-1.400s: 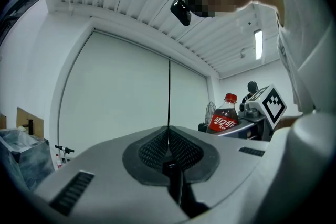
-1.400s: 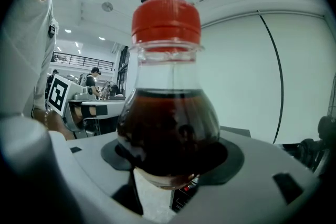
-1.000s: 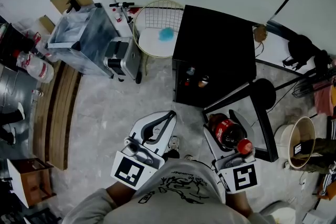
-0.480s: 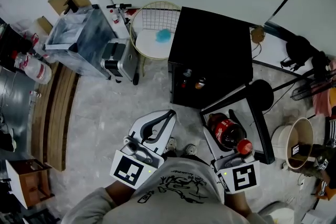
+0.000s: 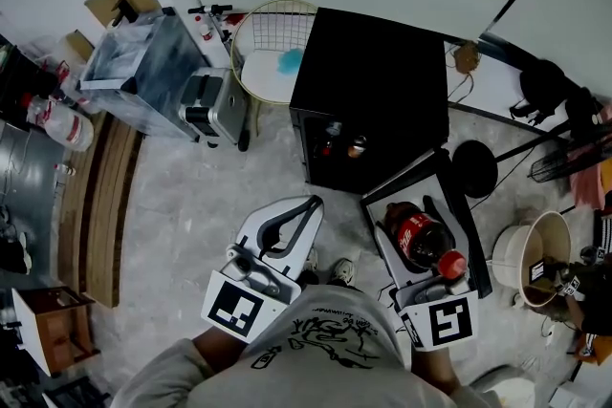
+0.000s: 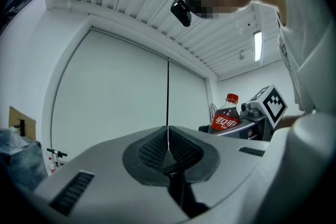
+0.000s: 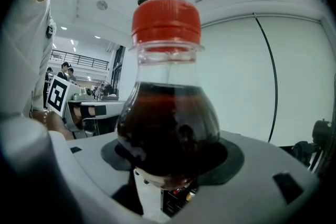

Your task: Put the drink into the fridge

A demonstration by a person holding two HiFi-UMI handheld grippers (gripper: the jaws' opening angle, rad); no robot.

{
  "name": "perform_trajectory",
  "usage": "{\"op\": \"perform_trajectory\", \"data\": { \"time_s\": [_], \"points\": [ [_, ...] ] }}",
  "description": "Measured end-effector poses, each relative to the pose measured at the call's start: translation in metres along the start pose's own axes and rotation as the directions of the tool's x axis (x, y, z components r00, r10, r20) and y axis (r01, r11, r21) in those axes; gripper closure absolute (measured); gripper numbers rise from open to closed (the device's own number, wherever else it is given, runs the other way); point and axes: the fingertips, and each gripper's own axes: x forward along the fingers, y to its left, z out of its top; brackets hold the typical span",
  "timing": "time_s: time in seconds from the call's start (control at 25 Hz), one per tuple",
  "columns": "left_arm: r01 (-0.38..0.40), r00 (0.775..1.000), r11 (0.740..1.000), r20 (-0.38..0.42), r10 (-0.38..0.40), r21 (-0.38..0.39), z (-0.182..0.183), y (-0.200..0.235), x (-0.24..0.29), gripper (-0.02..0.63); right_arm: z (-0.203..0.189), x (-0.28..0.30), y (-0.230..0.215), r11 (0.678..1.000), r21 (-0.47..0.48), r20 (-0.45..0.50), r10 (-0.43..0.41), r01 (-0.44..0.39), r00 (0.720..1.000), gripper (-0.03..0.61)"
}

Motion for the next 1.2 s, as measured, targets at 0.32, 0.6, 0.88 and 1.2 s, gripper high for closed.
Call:
{"op": "perform_trajectory", "data": {
  "time_s": [0.32,0.6,0.88,1.2],
  "points": [
    [-0.007,1.000,1.000,-0.021,0.007,-0.001,-0.004,-0.003,0.000,0.592,-0.005,-0.005,-0.008,1.000,0.003,-0.014,-0.003,0.003,1.000,0.268],
    [0.000,0.999,1.000,-0.047,0.000,-0.009,-0.013,-0.001,-0.003,0.592,-0.009,0.000,0.001,1.000,0.021,-0.021,0.010,-0.009,1.000,0.268],
    [-0.001,0.997,1.000,-0.077,-0.001,-0.025,-0.029,0.003,-0.006,0.592,-0.016,0.008,0.006,0.999,0.049,-0.031,0.010,-0.009,0.999,0.268],
    [0.004,0.994,0.999,-0.108,-0.008,-0.033,-0.048,0.006,-0.010,0.592,-0.042,0.014,0.014,0.998,0.062,-0.085,0.026,-0.021,0.996,0.268]
  ]
}}
